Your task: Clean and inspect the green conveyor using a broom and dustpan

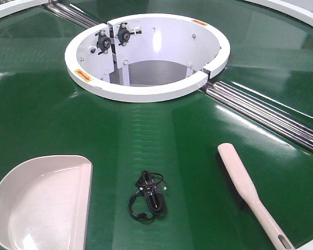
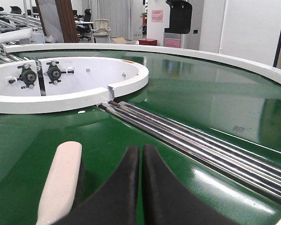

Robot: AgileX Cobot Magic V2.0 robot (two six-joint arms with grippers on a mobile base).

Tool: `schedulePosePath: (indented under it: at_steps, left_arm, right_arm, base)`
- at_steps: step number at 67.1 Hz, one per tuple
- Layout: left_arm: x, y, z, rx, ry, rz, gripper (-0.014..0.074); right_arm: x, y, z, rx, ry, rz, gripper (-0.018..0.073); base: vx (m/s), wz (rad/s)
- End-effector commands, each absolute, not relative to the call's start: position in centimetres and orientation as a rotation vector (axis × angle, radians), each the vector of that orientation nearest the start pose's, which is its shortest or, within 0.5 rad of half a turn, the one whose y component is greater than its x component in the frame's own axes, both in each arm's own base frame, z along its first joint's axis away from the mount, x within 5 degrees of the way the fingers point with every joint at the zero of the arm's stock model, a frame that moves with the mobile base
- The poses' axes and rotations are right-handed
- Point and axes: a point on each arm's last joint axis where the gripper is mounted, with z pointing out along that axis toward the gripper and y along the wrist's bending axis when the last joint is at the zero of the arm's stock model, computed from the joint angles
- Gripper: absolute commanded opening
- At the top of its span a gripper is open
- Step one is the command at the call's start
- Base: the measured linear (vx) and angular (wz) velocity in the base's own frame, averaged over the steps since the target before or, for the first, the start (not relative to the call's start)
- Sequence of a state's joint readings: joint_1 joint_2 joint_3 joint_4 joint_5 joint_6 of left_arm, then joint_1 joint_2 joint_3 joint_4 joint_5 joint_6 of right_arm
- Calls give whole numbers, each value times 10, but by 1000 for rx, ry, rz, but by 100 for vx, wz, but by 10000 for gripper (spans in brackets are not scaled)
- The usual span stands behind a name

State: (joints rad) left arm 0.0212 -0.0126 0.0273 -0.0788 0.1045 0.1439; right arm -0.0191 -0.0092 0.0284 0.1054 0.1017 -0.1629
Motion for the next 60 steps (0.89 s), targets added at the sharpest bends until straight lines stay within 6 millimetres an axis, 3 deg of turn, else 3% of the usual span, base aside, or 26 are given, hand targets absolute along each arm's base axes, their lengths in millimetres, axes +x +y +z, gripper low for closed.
schedulePosePath:
  at_steps: [1, 14, 21, 32, 45, 54, 60]
  left_arm:
    - [56, 1, 201, -4, 1478, 35, -23]
    - [52, 3, 221, -78, 1253, -30, -23]
    - [44, 4, 246, -91, 1100, -52, -23]
    - [35, 2, 289, -55, 1033, -30, -23]
    - [41, 0, 347, 30, 1134, 68, -23]
    - [62, 1, 380, 15, 1262, 61, -15]
    - [83, 3, 390, 10, 1407, 61, 8]
  right_arm:
    - [56, -2, 204, -23, 1463, -72, -6]
    - [51, -4, 227, -1, 1230, -93, -6]
    - [47, -4, 243, -3, 1170, -98, -6]
    - [39, -2, 279, -46, 1155, -127, -6]
    - [45, -1, 328, -44, 1273, -97, -5]
    - [69, -1, 359, -54, 1399, -93, -2]
    - [91, -1, 371, -58, 1485, -87, 10]
  base:
    - [0, 0]
    - [0, 0]
    - [0, 0]
    - [0, 0]
    - [0, 0]
    - [0, 0]
    - [0, 0]
